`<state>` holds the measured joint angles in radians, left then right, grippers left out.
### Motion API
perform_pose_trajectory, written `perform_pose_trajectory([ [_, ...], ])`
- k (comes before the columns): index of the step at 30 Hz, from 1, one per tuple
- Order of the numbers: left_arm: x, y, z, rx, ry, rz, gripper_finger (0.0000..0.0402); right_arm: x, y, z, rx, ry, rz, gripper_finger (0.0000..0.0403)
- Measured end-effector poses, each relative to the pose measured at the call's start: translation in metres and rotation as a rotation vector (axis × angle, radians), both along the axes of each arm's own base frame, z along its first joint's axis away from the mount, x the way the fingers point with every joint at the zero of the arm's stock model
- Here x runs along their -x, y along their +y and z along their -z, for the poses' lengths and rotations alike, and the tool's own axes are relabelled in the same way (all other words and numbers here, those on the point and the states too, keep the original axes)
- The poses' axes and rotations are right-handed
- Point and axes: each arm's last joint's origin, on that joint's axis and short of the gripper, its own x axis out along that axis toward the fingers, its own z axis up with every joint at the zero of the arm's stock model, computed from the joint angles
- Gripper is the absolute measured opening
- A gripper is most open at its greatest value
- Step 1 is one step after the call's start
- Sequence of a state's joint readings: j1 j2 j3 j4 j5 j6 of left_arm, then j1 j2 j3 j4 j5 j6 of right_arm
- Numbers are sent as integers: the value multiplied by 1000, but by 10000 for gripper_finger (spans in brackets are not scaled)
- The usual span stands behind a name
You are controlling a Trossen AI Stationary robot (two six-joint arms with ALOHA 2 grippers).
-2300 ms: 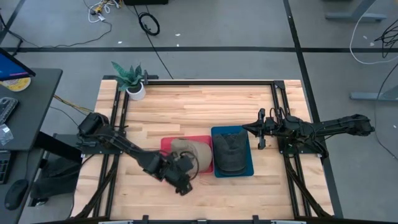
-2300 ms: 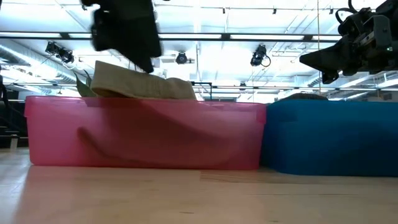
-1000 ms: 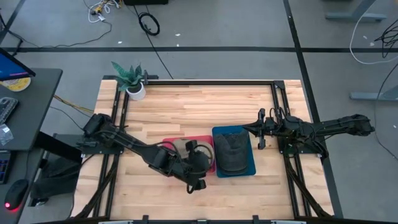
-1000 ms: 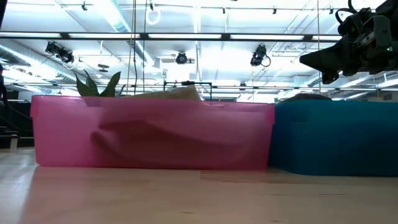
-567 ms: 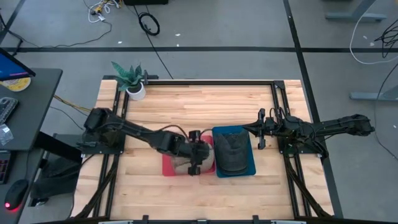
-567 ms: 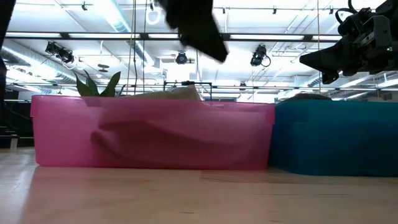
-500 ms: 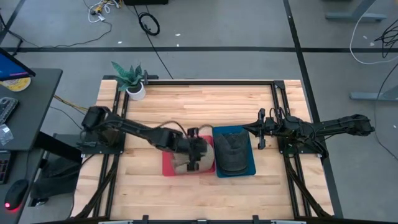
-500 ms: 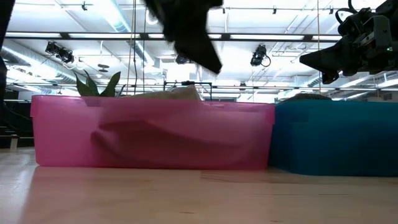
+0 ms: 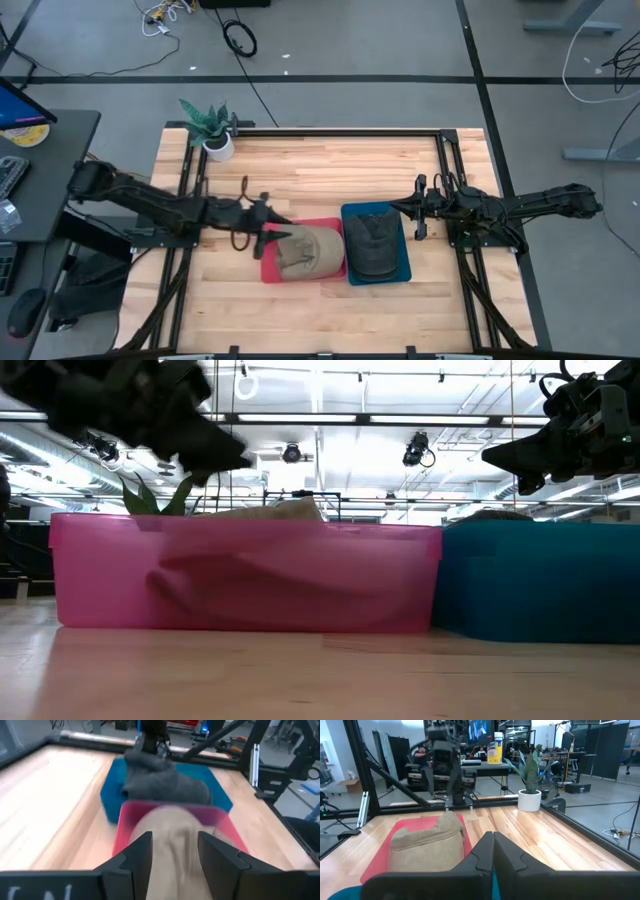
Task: Pick & Place hat
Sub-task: Return to Home Position
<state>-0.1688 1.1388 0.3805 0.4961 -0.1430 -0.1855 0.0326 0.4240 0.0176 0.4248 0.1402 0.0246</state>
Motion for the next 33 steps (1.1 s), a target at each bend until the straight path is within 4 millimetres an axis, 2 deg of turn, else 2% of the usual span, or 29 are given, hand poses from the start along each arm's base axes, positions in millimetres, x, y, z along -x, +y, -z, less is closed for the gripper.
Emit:
perform_pose_trajectory([
  [7,29,5,37,15,95,-25,161,0,0,0,0,0,0,13],
  [10,32,6,41,35,89,-49,161,0,0,0,0,0,0,13],
  [14,32,5,32,-68,8,0,161,0,0,0,0,0,0,13],
  [19,35,3,7,-125,-200,118,161,0,0,0,0,0,0,13],
  [22,43,4,0,-145,-219,152,161,0,0,0,0,0,0,13],
  [26,56,7,-11,-85,-254,147,161,0,0,0,0,0,0,13],
  [30,69,7,-24,-57,-343,218,161,0,0,0,0,-1,0,13],
  [33,80,7,-24,-70,-408,273,161,0,0,0,0,0,0,13],
])
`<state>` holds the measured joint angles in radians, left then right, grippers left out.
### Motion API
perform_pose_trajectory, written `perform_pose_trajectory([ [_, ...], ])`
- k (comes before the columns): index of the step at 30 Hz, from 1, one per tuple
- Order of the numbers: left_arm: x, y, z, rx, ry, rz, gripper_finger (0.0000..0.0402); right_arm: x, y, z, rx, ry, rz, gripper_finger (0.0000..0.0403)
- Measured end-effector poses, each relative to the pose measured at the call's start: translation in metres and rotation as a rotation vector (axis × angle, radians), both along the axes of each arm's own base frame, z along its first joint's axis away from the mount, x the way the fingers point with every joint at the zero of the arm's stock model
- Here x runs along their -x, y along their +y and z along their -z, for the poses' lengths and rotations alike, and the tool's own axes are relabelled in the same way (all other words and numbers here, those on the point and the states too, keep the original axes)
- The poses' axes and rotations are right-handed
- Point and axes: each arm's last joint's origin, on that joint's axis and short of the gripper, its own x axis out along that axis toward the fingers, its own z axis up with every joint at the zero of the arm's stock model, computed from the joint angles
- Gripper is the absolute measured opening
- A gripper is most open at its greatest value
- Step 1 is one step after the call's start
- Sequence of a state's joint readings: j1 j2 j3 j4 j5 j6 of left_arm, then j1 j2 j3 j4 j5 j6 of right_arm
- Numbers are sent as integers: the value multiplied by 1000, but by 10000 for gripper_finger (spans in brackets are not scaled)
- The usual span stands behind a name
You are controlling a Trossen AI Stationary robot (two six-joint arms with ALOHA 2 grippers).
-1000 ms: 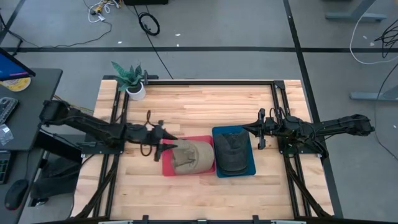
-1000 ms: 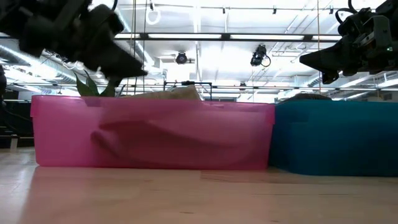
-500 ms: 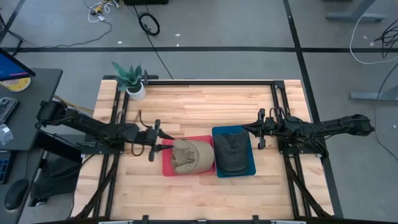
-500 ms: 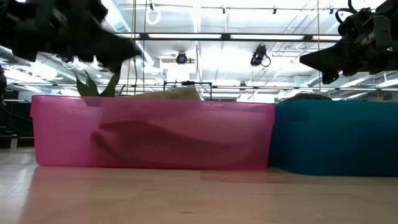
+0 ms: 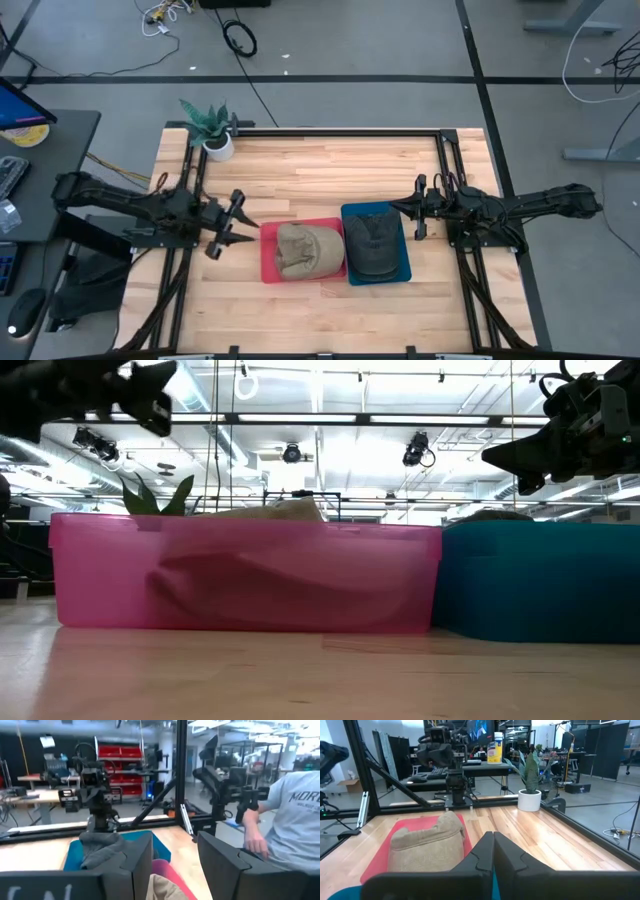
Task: Pick & Place hat
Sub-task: Return to Home Position
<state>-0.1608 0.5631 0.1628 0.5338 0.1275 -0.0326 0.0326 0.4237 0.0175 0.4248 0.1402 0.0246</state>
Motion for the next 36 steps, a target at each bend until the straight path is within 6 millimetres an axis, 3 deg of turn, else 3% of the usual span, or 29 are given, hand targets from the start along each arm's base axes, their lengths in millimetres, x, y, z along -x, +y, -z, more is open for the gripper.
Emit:
perform_pose_trajectory([
  [5,20,4,25,28,-114,-31,161,0,0,0,0,0,0,13],
  [14,23,5,29,5,-70,-39,161,0,0,0,0,2,0,13],
  [22,35,8,22,16,-151,-70,161,0,0,0,0,2,0,13],
  [27,45,11,33,43,-53,-121,161,0,0,0,0,2,0,13],
  [32,42,12,50,0,127,-173,161,0,0,0,0,4,0,13],
  [36,38,11,52,-11,170,-167,161,0,0,0,0,4,0,13],
])
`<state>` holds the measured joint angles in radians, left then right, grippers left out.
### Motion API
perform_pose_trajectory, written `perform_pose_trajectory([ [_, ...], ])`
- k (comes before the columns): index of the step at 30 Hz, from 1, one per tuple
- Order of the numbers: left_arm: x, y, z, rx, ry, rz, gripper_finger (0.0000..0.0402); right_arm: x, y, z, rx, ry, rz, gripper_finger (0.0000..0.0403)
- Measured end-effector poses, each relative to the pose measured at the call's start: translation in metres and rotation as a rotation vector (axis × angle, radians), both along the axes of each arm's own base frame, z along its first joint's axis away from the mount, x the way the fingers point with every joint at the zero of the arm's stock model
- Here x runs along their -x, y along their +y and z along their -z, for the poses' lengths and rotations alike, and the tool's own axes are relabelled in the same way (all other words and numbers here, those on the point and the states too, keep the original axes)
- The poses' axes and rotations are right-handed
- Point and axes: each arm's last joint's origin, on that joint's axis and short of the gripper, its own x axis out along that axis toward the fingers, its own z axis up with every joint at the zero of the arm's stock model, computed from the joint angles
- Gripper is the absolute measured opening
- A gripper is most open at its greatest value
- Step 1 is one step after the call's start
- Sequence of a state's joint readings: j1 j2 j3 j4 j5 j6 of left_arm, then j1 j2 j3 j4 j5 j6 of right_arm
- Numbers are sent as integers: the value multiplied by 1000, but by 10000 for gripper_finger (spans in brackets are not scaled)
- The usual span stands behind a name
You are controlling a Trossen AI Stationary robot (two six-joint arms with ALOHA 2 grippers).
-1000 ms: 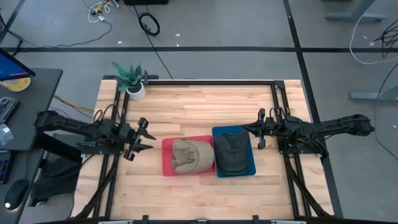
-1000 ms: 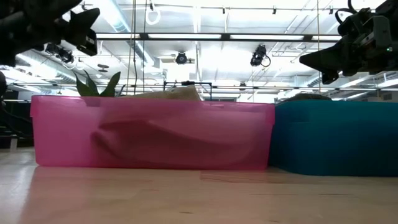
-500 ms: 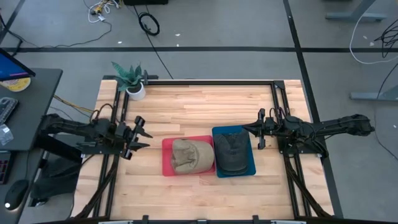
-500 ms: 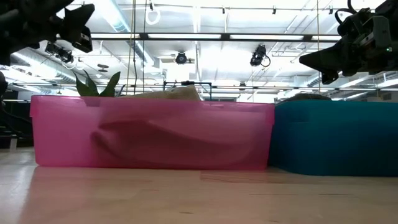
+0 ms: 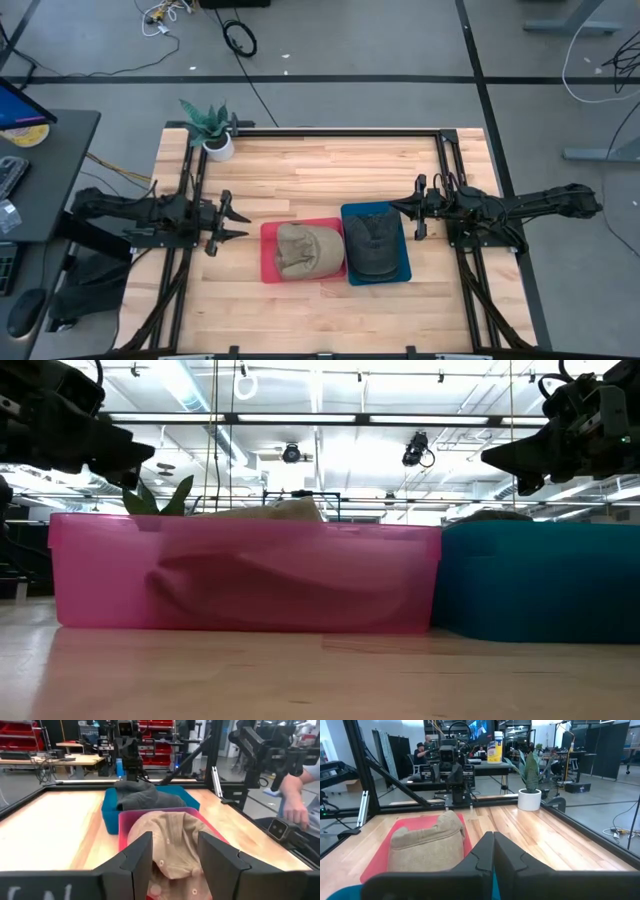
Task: Pick & Place hat
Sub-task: Return to Home Position
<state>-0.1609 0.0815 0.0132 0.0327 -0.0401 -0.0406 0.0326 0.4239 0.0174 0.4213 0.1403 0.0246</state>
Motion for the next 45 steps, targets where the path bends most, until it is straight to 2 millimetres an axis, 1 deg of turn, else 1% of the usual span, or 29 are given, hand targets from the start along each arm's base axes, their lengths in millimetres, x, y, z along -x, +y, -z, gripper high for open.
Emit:
perform_pose_trajectory([
  [45,-2,0,0,-1,9,-1,161,0,0,0,0,-2,0,13],
])
